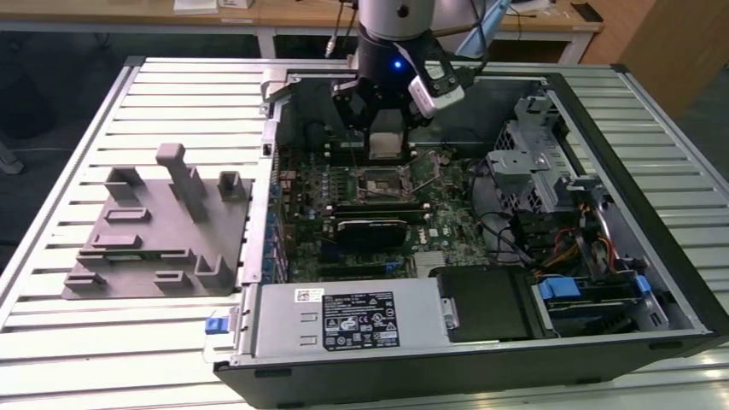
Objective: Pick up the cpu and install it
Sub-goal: 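Pick up the cpu and move it towards the insertion slot, then place the cpu into insertion slot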
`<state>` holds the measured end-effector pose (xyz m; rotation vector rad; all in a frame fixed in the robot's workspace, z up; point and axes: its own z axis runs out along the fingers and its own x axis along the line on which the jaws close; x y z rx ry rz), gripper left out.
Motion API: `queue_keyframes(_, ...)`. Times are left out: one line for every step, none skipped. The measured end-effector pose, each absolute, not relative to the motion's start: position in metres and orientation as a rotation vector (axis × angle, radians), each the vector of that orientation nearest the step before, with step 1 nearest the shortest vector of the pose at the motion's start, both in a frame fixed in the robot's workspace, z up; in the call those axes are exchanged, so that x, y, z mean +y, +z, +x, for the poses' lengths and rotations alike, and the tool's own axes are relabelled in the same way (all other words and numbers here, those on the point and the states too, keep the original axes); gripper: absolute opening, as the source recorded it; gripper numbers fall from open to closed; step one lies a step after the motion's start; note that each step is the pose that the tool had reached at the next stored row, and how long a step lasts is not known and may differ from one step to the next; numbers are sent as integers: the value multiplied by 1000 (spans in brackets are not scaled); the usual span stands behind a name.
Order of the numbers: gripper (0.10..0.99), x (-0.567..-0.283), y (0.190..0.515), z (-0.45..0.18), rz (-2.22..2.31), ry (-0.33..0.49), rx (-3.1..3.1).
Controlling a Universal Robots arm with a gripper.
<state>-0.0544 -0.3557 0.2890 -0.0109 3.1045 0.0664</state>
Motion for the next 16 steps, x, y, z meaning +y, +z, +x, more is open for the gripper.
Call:
queue_keyframes(541, -355, 287, -54, -11, 66, 3105)
queue_keyframes(541, -355, 286, -54, -11, 66, 3106)
queue_keyframes(541, -355, 285, -54, -11, 66, 3106)
queue_keyframes(541, -355, 285, -54, -11, 66, 3106)
queue_keyframes(541, -355, 285, -54, -11, 66, 3106)
queue_keyframes(541, -355, 285, -54, -11, 66, 3106)
queue_keyframes(541, -355, 285, -54, -11, 66, 3106)
queue_keyframes(541, -355, 285, -54, -11, 66, 3106)
queue_keyframes(541, -355, 285, -54, -11, 66, 3106)
queue_keyframes(541, -355, 285, -54, -11, 66, 3106)
queue_keyframes(541, -355, 285, -54, -11, 66, 3106)
queue_keyframes(541, -355, 285, -54, -11, 66, 3106)
queue_keyframes(541, -355, 285, -54, -11, 66, 3106)
queue_keyframes(541, -355, 285, -54, -11, 66, 3106)
queue_keyframes(541, -355, 285, -54, -11, 66, 3106)
queue_keyframes(541, -355, 285, -54, -11, 66, 3106)
